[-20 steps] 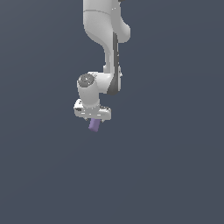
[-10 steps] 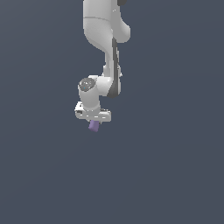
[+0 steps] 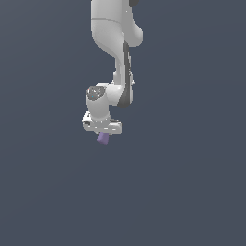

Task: Pick up the object and move it to a goal position.

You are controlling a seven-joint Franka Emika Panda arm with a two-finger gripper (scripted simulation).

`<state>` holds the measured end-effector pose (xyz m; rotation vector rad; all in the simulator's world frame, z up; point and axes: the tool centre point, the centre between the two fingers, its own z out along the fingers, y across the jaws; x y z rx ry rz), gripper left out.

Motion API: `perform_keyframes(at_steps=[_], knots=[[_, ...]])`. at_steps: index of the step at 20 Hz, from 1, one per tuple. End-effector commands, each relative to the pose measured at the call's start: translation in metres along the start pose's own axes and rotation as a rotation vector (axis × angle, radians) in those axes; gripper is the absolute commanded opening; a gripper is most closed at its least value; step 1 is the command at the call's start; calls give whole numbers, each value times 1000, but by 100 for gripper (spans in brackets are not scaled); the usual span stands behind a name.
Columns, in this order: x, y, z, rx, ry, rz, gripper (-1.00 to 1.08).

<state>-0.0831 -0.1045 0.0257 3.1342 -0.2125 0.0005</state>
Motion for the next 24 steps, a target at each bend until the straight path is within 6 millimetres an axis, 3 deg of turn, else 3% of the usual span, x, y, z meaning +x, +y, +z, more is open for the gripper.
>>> perform_keyframes(at_steps=[1, 9, 24], knots=[[0, -2, -2, 0, 0, 0, -100], [-8, -30, -25, 0, 0, 0, -100], [-35, -137, -117, -1, 0, 0, -100]])
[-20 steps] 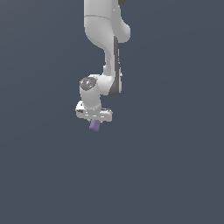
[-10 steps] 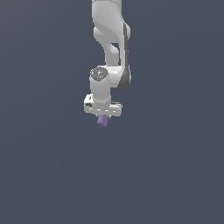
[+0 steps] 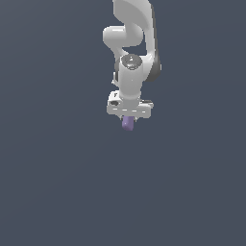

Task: Pick up the object and move it to a goal position.

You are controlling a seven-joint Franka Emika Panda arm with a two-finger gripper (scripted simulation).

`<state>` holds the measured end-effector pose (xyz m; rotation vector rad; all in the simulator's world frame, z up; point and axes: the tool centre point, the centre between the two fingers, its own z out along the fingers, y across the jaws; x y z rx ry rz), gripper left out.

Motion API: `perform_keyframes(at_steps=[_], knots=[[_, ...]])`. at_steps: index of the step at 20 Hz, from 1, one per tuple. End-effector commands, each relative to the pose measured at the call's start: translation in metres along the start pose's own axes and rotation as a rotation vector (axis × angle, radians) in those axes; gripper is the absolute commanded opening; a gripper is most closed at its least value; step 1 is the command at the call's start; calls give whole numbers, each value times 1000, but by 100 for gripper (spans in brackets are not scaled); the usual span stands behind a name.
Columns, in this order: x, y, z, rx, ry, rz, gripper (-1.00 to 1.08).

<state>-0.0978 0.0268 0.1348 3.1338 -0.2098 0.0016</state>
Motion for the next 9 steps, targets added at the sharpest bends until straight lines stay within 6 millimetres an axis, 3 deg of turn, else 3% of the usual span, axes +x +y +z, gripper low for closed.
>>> perform_keyframes(at_steps=[1, 9], knots=[[-3, -13, -12, -1, -1, 1, -100], [-6, -32, -28, 0, -1, 1, -100]])
